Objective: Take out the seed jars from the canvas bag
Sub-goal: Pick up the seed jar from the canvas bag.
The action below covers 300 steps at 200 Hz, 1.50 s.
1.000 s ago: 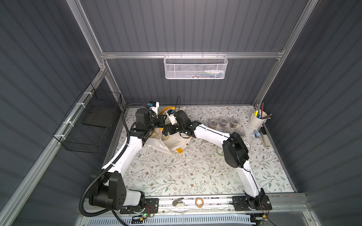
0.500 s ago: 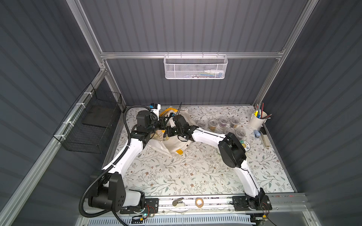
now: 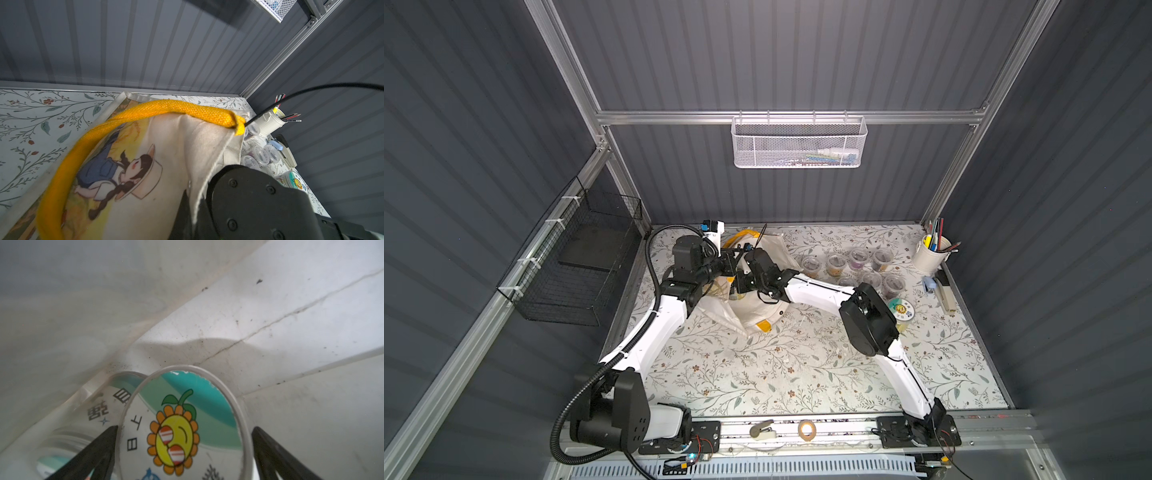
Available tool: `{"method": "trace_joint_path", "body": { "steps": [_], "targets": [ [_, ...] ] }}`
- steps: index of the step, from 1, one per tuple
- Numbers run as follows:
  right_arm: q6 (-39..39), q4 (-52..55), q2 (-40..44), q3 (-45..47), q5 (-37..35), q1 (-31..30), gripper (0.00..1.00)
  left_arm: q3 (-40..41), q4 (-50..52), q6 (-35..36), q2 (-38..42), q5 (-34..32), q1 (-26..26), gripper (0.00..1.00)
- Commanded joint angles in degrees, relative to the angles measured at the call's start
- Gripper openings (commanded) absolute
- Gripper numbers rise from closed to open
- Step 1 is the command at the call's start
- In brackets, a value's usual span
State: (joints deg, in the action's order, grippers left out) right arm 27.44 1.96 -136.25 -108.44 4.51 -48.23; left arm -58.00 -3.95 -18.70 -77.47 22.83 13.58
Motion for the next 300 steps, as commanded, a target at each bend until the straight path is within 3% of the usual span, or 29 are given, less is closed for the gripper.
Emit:
{"method": "trace_joint_path", "body": {
  "steps": [1,100,232,300],
  "targets": [
    [-0.2,5.0,0.5,0.4,-5.5,1.4,0.96,0.3,-3.2,-0.5,2.5,2.3,0.6,0.0],
    [-1.7,5.8,2.8,2.9,-9.1,3.2,0.96,0.4,-3.1,-0.3,2.1,1.8,0.6,0.0],
    [-5.3,3.2,1.8,1.6,-5.0,1.4,0.99,0.4,-3.2,-0.5,2.1,1.9,0.6,0.0],
    [-8.4,8.9,-3.0,-4.6,-6.7,0.6,0.99,0.3,-3.4,-0.6,1.9,2.2,0.6,0.0]
  ]
}}
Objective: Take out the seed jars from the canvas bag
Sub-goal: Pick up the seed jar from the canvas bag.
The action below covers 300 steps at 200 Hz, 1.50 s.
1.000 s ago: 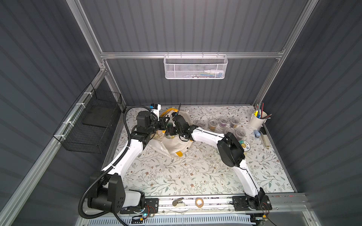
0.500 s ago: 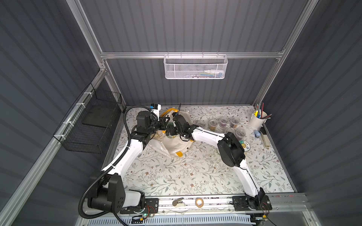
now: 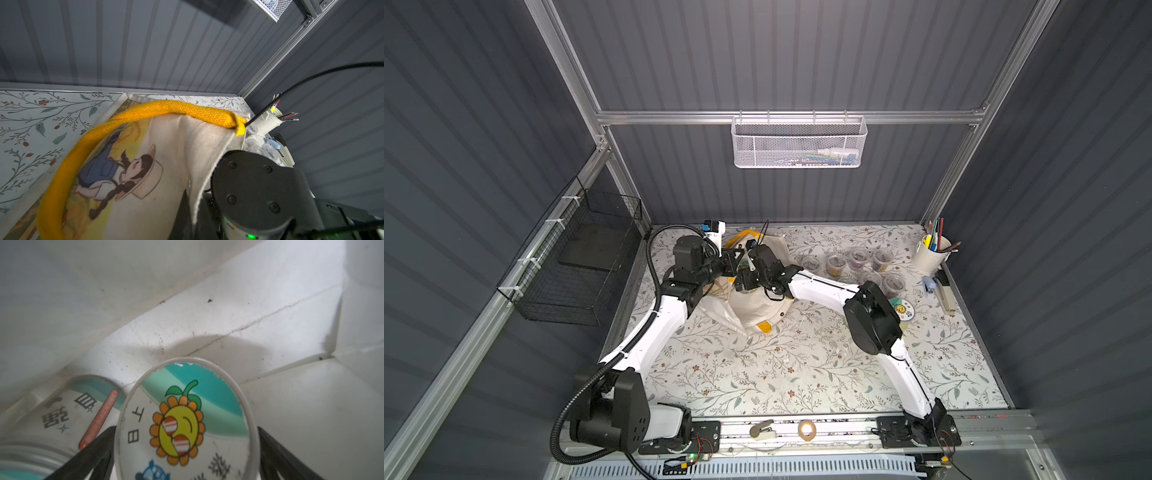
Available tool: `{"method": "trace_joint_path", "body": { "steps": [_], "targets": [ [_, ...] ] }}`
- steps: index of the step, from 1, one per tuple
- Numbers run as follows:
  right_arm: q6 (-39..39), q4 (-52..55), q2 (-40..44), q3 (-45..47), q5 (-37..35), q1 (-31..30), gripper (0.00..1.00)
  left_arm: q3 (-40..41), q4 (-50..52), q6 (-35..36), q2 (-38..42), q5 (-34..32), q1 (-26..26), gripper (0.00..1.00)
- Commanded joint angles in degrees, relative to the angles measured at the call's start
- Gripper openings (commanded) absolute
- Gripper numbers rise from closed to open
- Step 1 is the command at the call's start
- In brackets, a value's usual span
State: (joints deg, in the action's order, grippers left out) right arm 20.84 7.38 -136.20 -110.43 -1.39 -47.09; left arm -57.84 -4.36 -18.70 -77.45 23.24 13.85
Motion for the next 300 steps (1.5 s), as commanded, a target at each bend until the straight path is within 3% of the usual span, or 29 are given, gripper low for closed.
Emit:
{"method": "trace_joint_path", "body": {
  "steps": [1,67,122,162,247,300],
  "targets": [
    [-1.8,3.6,-3.1,-2.7,-0.8,-0.5,0.99,0.1,-2.9,-0.6,1.9,1.8,0.3,0.0],
    [-3.8,5.6,-5.0,-5.4,-3.6,-0.3,0.99,-0.3,-3.0,-0.8,1.6,2.0,0.3,0.0],
    [-5.5,0.1,-1.3,-0.5,-0.2,0.0,0.86,-0.6,-2.7,-0.7,1.6,1.8,0.3,0.0],
    [-7.4,-8.2,5.1,8.4,4.2,0.1,0.85,-0.7,-1.9,-0.1,1.8,1.3,0.3,0.0],
    [-13.9,-6.0,18.3,17.9,12.5,0.3,0.85,-0.9,-0.9,0.2,2.0,-0.1,0.0,0.0],
    [-14.9,-7.5,30.3,31.6,14.4,0.4,0.86,-0.8,-1.7,0.1,1.4,-0.1,-0.2,0.0]
  ]
}}
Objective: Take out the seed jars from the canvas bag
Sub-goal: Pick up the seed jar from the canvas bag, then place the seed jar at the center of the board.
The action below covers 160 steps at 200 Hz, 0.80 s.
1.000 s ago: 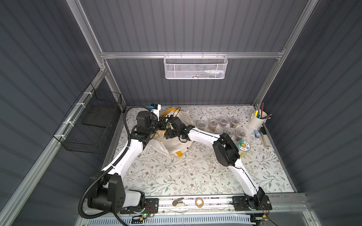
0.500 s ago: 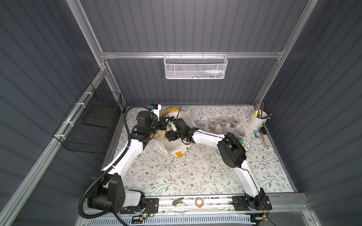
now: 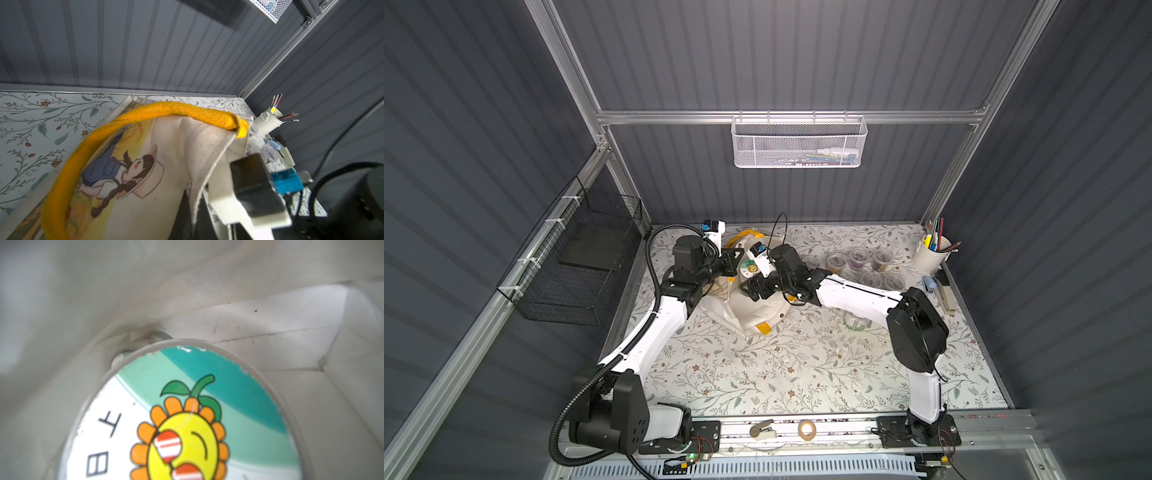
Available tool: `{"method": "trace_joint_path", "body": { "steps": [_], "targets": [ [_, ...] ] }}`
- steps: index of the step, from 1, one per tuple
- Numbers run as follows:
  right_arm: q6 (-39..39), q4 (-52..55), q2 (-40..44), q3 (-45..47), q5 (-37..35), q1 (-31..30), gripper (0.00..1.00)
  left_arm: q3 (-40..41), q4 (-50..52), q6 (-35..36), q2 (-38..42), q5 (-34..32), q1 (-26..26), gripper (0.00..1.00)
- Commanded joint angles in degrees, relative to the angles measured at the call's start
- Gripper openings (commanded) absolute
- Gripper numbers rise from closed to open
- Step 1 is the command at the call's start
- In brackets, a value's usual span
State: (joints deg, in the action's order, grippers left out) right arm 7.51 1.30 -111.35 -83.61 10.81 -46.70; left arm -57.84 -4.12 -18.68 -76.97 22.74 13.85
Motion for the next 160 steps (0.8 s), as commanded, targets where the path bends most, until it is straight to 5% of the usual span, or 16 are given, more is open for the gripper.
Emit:
{"method": "trace_joint_path", "body": {
  "steps": [1,63,160],
  "targets": [
    [-1.6,-1.4,5.6,5.1,2.2,0.0,0.86,-0.7,-2.0,0.1,0.9,0.3,-0.2,0.0],
    [-0.2,-5.0,22.4,22.8,0.1,0.0,0.86,-0.7,-2.3,0.0,0.2,0.4,-0.8,0.0],
    [3.4,-3.9,39.5,42.8,-15.8,4.9,0.86,-0.9,-3.8,-0.6,-1.4,1.3,-1.4,0.0]
  ]
}}
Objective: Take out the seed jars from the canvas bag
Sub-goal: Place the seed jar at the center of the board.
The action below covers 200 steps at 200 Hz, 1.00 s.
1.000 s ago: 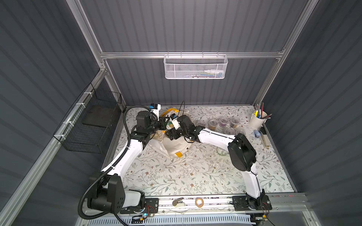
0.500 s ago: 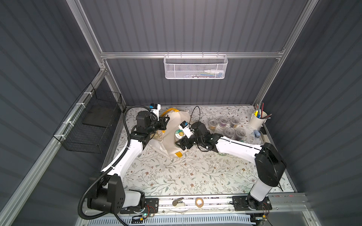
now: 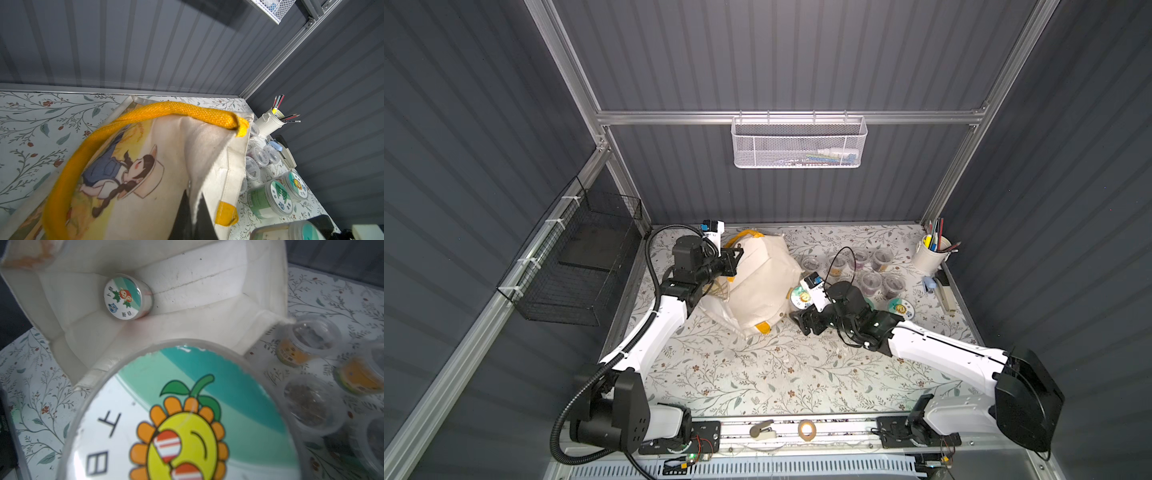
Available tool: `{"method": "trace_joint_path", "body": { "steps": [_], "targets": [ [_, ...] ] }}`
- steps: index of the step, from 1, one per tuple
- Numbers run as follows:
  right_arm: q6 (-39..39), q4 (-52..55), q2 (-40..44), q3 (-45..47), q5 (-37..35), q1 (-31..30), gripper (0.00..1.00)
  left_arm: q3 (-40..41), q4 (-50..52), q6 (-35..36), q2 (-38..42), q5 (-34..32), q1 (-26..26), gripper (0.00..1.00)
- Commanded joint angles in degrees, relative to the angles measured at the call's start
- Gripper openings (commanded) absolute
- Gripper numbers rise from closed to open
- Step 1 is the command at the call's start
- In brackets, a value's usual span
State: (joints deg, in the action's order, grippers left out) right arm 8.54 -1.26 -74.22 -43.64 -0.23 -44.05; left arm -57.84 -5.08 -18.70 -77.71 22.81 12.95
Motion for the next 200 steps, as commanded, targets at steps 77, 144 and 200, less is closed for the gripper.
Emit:
{"method": "trace_joint_path", "body": {
  "steps": [77,144,200],
  "targets": [
    [5.6,-3.5,-2.1,6.0,-6.1,9.4,0.87,-1.2,-3.5,-1.3,-1.4,1.9,-0.6,0.0],
    [6.6,-4.5,-8.6,5.5,-6.5,10.0,0.88,-1.3,-3.5,-1.4,-1.7,1.9,-0.6,0.0],
    [7.0,-4.5,-10.0,4.9,-7.4,10.3,0.99,-1.9,-3.7,-1.4,-2.2,2.2,-0.6,0.0]
  ]
}}
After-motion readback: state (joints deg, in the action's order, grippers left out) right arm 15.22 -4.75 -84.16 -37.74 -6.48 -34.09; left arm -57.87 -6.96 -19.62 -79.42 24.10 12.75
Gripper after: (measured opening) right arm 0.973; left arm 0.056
